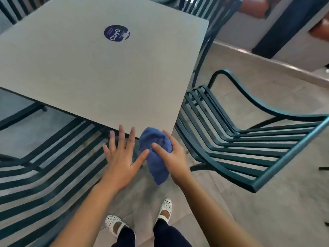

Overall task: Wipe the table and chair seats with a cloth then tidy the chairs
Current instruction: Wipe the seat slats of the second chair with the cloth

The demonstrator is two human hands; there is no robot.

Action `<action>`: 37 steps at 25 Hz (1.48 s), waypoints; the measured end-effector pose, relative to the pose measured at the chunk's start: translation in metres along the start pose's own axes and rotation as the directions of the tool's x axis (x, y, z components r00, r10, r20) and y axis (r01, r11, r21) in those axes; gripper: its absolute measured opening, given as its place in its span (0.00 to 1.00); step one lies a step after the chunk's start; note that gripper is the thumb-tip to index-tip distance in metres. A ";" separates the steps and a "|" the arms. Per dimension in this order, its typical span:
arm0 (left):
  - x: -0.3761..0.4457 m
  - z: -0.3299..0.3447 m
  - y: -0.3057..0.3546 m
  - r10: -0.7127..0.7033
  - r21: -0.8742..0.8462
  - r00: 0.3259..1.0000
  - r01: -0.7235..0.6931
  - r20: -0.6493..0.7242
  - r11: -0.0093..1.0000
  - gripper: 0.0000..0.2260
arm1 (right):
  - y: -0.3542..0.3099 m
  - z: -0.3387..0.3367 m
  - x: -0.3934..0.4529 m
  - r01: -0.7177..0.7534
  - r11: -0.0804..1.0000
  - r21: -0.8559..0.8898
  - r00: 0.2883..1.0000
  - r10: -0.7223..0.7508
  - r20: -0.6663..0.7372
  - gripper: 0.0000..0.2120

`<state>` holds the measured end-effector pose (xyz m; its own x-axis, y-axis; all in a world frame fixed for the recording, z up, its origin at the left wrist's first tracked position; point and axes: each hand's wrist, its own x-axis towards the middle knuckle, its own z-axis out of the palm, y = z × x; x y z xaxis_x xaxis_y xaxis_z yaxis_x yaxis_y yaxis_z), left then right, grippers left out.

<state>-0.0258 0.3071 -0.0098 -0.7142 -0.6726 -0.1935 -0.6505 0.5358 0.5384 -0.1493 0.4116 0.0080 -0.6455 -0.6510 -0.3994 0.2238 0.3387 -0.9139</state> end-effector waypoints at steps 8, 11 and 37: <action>0.016 0.036 0.101 0.079 0.214 0.989 -0.104 0.124 0.971 0.43 | -0.017 -0.114 -0.007 0.182 0.874 -0.450 0.979 -0.205 -0.003 0.27; 0.021 0.049 0.133 0.114 0.257 0.974 -0.163 0.195 0.952 0.43 | -0.012 -0.147 -0.002 0.214 0.789 -0.576 0.956 -0.289 -0.041 0.28; 0.105 0.246 0.395 -0.174 0.195 0.942 0.120 0.287 0.973 0.30 | 0.003 -0.472 0.108 0.281 0.471 -0.836 0.948 -0.270 0.167 0.27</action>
<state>-0.4216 0.5732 -0.0190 -0.6338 -0.5803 -0.5114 -0.7695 0.5403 0.3406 -0.5636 0.6630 -0.0035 -0.5510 -0.8221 -0.1437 -0.6866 0.5444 -0.4818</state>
